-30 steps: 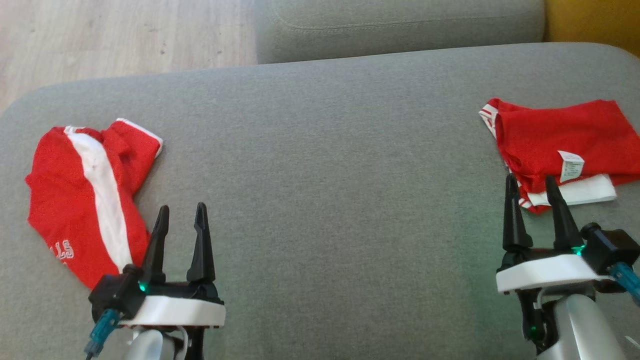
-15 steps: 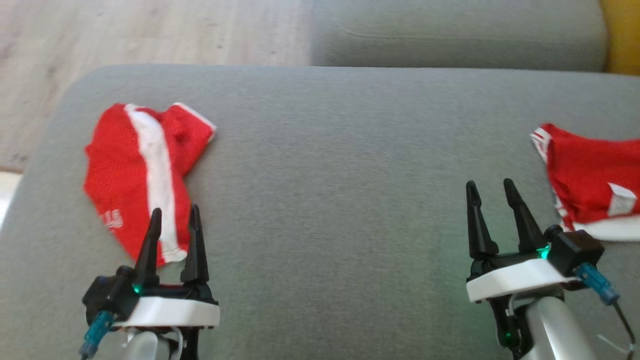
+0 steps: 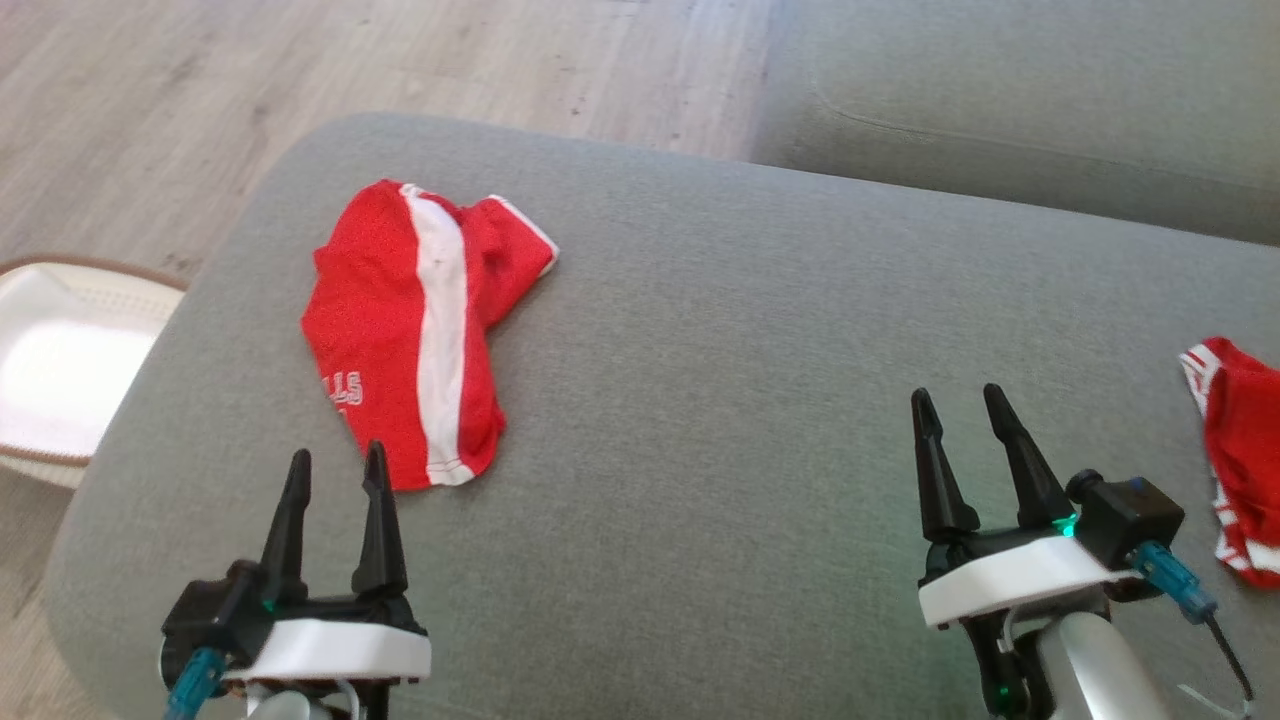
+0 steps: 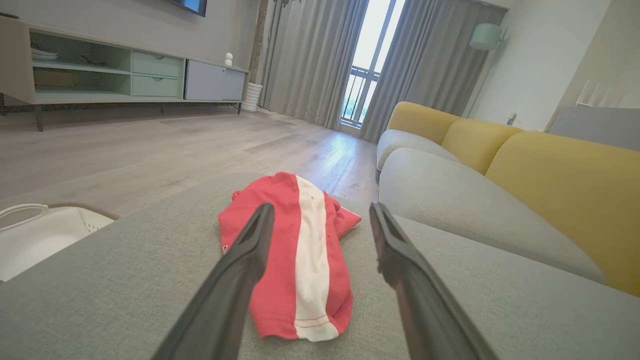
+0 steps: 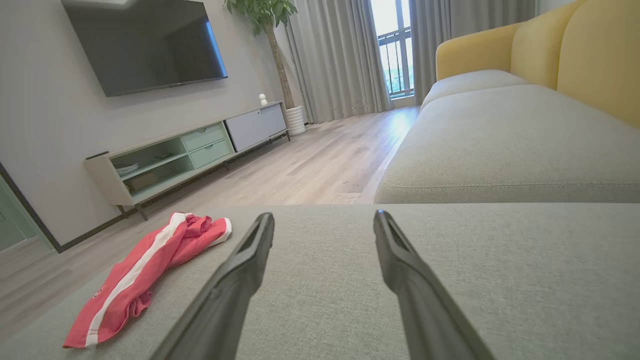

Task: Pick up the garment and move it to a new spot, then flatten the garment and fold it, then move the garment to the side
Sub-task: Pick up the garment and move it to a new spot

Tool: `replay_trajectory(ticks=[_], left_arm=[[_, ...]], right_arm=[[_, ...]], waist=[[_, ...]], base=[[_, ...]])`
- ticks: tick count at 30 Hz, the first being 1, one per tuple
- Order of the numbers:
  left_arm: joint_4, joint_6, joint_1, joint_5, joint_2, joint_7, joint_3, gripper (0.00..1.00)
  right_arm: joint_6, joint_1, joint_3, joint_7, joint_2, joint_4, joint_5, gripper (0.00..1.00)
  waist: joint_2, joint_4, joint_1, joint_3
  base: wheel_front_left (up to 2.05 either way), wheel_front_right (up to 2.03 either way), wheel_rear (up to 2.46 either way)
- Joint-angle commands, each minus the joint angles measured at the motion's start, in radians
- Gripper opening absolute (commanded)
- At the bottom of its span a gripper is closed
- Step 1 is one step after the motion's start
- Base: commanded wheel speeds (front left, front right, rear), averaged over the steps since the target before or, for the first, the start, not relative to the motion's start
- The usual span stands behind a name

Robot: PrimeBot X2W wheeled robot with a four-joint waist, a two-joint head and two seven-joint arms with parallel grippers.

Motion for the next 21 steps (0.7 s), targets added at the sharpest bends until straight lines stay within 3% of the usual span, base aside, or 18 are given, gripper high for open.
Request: replay_trajectory(ticks=[1,14,21], left_arm=[[-0.035,0.003,-0.021,0.01,0.006,-0.006,0.039,1.0],[-0.038,-0.001,-0.083,0.012,0.006,-0.006,0.108,1.0],[0.082,-0.015,-0.254,0.041,0.085,0.006,0.125,1.0]], right_arm=[[0.007,-0.013,0.02,-0.012,-0.004,-0.028,0.008,1.0],[0.007,-0.038,0.019,-0.012,-0.004,-0.048,-0.026,1.0],[0.007,-0.09,-0.009,0.005,-0.004,-0.084,-0.099,1.0]], waist=[[0.0,0.01,0.0001,-0.001],[0.0,0.013,0.0001,0.085],[0.0,-0.017,0.0001,0.213]], base=[[0.0,0.0,0.0],[0.0,0.0,0.0],[0.0,0.0,0.0]])
